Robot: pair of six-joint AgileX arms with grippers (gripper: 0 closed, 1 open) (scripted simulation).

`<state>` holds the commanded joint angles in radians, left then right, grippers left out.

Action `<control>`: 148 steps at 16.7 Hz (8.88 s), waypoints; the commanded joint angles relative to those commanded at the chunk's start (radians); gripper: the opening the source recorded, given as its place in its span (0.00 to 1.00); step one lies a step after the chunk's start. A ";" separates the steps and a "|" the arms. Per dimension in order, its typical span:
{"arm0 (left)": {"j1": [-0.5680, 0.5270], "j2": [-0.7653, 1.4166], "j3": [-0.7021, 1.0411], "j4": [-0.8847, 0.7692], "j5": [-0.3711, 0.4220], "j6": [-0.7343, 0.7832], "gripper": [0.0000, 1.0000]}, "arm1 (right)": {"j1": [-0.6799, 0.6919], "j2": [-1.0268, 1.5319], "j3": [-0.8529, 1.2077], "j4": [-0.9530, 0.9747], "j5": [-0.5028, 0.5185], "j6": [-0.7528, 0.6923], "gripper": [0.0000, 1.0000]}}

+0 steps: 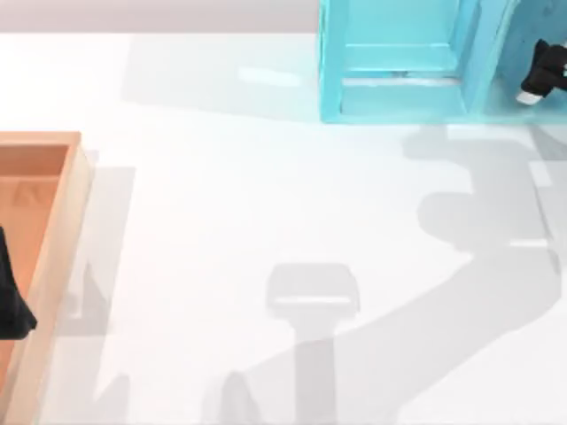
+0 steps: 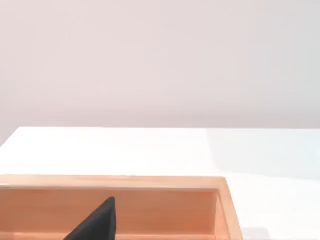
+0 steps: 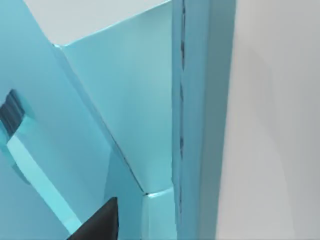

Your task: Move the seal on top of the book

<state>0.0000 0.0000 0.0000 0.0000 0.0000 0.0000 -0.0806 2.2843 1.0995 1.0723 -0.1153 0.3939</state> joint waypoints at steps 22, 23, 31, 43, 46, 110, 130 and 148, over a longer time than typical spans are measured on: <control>0.000 0.000 0.000 0.000 0.000 0.000 1.00 | 0.011 0.084 0.161 -0.079 0.012 0.000 0.02; 0.000 0.000 0.000 0.000 0.000 0.000 1.00 | 0.011 0.084 0.161 -0.079 0.012 0.000 0.00; 0.000 0.000 0.000 0.000 0.000 0.000 1.00 | 0.017 0.090 0.154 -0.080 0.011 0.007 0.00; 0.000 0.000 0.000 0.000 0.000 0.000 1.00 | -0.001 -0.551 -0.132 -0.431 -0.012 0.006 0.00; 0.000 0.000 0.000 0.000 0.000 0.000 1.00 | -0.006 -0.800 -0.238 -0.563 -0.023 0.005 0.00; 0.000 0.000 0.000 0.000 0.000 0.000 1.00 | 1.282 -0.214 -0.121 -0.421 1.028 -1.532 0.23; 0.000 0.000 0.000 0.000 0.000 0.000 1.00 | 1.284 -0.213 -0.122 -0.423 1.029 -1.528 1.00; 0.000 0.000 0.000 0.000 0.000 0.000 1.00 | 1.685 -0.315 -0.103 -1.017 1.350 -1.009 1.00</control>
<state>0.0000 0.0000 0.0000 0.0000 0.0000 0.0000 1.6048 1.9695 0.9960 0.0557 1.2351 -0.6148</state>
